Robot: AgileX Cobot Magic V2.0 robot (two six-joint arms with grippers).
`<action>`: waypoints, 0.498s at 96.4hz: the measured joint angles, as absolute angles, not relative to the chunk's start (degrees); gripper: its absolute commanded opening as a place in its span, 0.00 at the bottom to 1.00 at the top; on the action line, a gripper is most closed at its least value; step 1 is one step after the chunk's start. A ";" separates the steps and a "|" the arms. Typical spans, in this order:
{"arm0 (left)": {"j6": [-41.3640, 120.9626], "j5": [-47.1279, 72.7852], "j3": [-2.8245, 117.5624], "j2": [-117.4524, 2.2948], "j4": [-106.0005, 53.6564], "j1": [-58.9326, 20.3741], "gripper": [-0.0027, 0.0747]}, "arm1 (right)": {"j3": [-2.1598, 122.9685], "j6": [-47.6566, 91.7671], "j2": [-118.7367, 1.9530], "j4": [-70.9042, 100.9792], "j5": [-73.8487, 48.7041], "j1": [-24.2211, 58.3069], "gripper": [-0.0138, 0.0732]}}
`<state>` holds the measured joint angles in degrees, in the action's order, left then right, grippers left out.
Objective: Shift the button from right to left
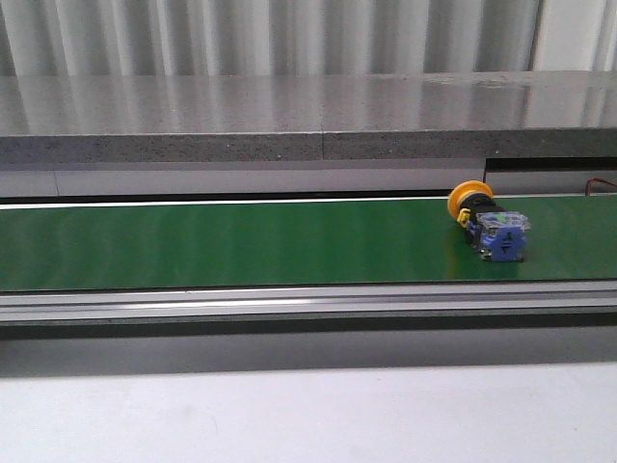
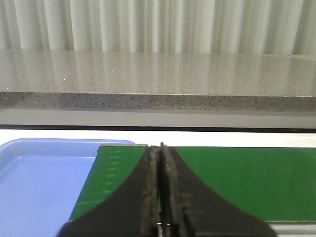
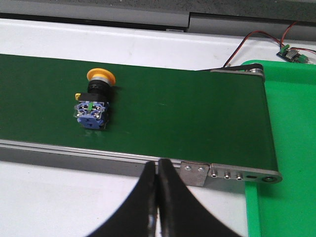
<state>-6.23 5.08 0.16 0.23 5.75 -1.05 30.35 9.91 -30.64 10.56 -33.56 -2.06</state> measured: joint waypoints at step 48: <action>-6.23 3.43 0.16 0.23 5.96 -1.05 0.01 | 30.35 9.91 -30.64 10.56 -33.56 -2.06 0.08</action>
<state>-6.23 3.43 0.16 0.23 5.96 -1.05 30.35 9.91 -30.64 10.56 -33.56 -2.06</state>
